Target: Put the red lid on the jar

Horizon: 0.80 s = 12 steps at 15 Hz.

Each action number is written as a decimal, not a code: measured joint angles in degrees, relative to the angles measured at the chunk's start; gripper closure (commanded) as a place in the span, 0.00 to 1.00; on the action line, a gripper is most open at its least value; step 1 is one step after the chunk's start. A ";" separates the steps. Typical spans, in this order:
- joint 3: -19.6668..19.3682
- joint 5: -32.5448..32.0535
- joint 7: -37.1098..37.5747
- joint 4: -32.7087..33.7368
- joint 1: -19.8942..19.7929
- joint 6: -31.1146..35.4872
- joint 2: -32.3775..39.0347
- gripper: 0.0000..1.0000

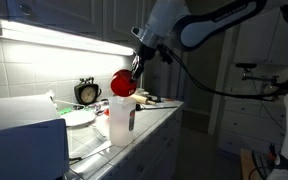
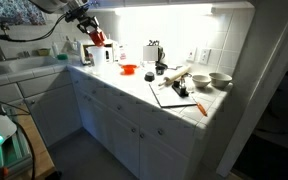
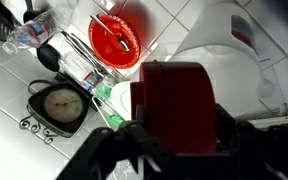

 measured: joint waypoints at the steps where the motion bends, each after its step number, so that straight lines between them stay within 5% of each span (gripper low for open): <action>1: 0.41 -1.88 1.21 -0.52 0.30 0.39 -0.01 0.59; 12: 3.06 -21.74 13.98 -5.12 1.93 2.68 -0.65 0.59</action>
